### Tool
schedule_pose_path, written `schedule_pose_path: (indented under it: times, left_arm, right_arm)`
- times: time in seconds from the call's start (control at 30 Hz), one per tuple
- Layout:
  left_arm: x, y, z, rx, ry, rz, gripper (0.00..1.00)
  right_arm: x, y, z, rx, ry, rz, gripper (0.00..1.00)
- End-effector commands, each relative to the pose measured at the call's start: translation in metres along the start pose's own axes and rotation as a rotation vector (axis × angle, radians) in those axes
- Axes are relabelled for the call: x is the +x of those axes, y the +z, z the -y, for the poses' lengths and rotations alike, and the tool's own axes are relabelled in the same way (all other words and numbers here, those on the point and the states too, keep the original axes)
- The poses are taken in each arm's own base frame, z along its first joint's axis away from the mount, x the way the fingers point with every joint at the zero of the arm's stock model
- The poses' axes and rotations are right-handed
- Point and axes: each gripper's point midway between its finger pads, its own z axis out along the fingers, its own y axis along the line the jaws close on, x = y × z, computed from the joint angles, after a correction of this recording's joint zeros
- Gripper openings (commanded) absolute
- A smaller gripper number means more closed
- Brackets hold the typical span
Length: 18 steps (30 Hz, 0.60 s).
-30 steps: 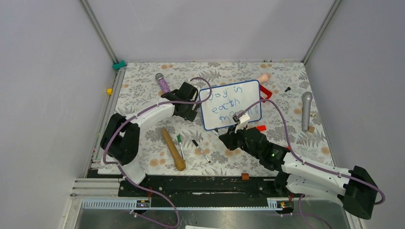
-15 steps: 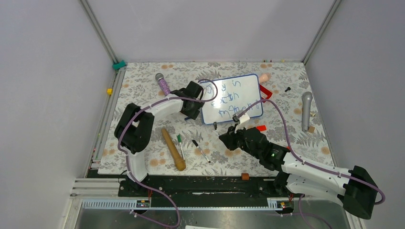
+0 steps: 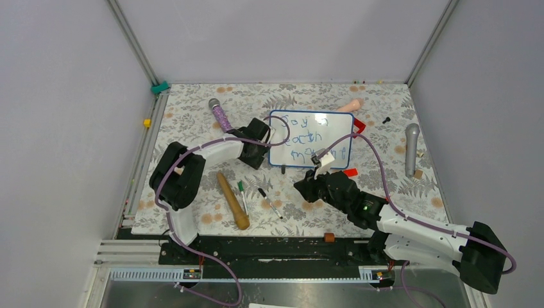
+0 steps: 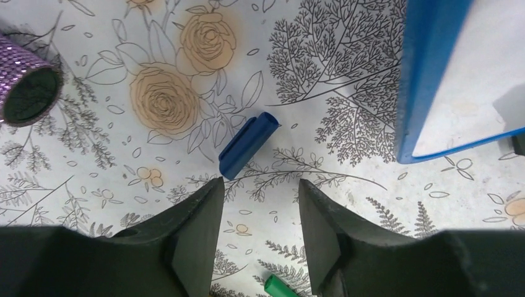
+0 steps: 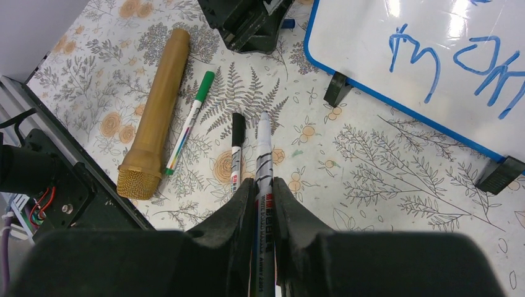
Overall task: Write a sentence on the whiteboard
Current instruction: Pick up the pen cap from the whiteboard marker.
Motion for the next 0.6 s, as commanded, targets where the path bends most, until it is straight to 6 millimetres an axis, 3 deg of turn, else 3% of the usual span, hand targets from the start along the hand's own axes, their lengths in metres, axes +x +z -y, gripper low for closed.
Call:
schedule_pose_path:
  times: [0.0, 0.2, 0.43, 0.57]
  left_arm:
    - [-0.003, 0.004, 0.000, -0.034, 0.019, -0.023, 0.48]
    - [-0.006, 0.001, -0.012, -0.102, -0.006, 0.004, 0.54]
    - [-0.009, -0.033, -0.025, -0.118, -0.116, 0.194, 0.54]
    - [-0.011, -0.039, -0.027, -0.112, -0.135, 0.229, 0.53]
  right_arm:
    - [-0.015, -0.001, -0.009, -0.022, 0.001, 0.036, 0.00]
    - [-0.015, -0.001, -0.010, -0.023, 0.003, 0.030, 0.00]
    - [-0.015, 0.000, -0.011, -0.027, 0.006, 0.027, 0.00]
    - [-0.014, 0.002, -0.013, -0.031, 0.003, 0.016, 0.00]
